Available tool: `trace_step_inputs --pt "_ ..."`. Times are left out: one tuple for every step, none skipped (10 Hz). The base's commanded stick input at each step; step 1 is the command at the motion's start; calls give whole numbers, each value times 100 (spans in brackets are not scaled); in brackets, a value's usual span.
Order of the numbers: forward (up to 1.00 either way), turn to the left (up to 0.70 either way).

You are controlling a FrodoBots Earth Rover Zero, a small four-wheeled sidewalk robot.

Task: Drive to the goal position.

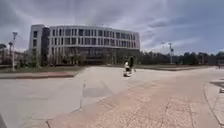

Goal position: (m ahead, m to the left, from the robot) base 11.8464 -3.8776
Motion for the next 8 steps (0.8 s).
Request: trace_step_inputs --pt "50 0" --pt "50 0" --pt "50 0" --pt "50 0" --pt "50 0" --pt "50 0" --pt "50 0" --pt "50 0"
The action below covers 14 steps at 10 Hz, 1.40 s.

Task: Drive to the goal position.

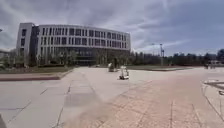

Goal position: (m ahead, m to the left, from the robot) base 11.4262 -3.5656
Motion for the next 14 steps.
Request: trace_step_inputs --pt "50 7" --pt "50 14" --pt "50 18" --pt "50 4" --pt "50 0" --pt "50 0" --pt "50 0" --pt "50 0" --pt "50 0" --pt "50 0" --pt "50 0" --pt "50 31" --pt "50 47" --pt "50 49"
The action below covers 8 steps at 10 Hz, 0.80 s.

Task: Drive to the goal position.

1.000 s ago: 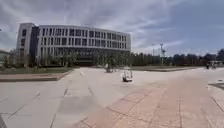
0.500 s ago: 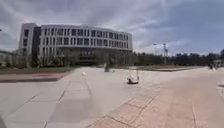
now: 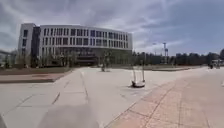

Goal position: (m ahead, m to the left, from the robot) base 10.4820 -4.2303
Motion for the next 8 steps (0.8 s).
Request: trace_step_inputs --pt "50 7" --pt "50 0" --pt "50 0" --pt "50 0" --pt "50 0" --pt "50 0" --pt "50 0" --pt "50 0"
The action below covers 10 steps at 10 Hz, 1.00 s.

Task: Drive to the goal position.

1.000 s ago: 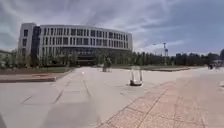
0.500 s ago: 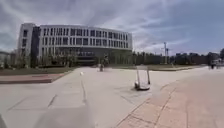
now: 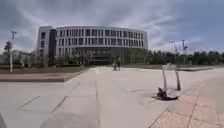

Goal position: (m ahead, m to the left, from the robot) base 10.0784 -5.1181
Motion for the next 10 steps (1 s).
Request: trace_step_inputs --pt "50 0" --pt "50 0" --pt "50 0" --pt "50 0" --pt "50 0" --pt "50 0" --pt "50 0" --pt "50 0" --pt "50 0" --pt "50 0"
